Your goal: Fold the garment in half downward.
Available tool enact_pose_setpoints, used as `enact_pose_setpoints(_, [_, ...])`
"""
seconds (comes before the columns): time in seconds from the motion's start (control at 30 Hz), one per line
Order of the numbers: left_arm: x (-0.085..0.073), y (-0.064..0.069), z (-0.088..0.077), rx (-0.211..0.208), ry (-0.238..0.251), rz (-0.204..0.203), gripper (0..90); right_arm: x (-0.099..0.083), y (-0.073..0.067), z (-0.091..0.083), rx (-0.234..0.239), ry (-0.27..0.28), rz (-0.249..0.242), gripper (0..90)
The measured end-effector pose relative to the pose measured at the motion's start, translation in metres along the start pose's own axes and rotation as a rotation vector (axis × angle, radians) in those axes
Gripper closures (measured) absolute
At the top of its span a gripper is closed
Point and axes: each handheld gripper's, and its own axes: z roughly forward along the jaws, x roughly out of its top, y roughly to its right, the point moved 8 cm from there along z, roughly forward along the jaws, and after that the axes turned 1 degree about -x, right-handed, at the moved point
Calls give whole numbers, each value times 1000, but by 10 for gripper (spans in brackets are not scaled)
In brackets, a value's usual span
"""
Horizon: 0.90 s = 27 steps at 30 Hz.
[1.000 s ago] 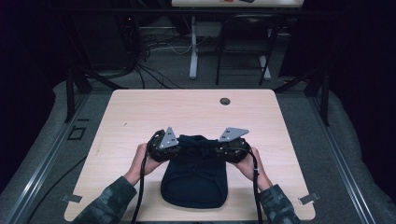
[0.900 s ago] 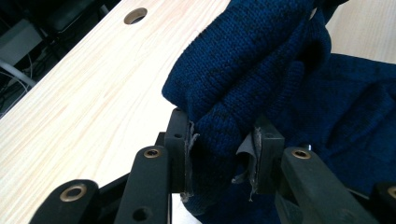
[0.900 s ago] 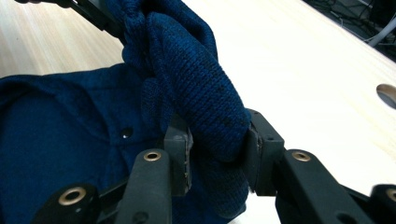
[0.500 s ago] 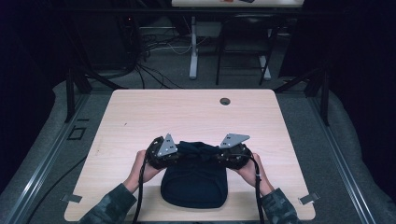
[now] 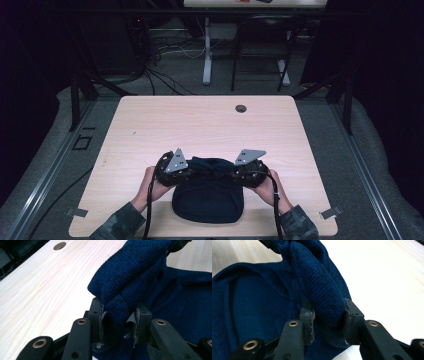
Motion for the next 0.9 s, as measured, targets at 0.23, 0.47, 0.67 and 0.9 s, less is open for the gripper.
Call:
enact_pose_setpoints(0.23, [-6, 3, -1, -15, -1, -9, 667, -6, -9, 3, 14, -21, -3, 653])
enact_pose_setpoints(0.47, [-11, 8, -1, -32, -10, -8, 667, -10, -12, 6, 29, -30, 12, 645])
enact_pose_setpoints(0.67, [-16, 12, 0, -48, -22, -12, 664, -15, -16, 8, 40, -49, 8, 641])
enact_pose_setpoints(0.9, [-22, 16, 1, -64, -43, -9, 663, -19, -21, 11, 40, -67, -4, 638])
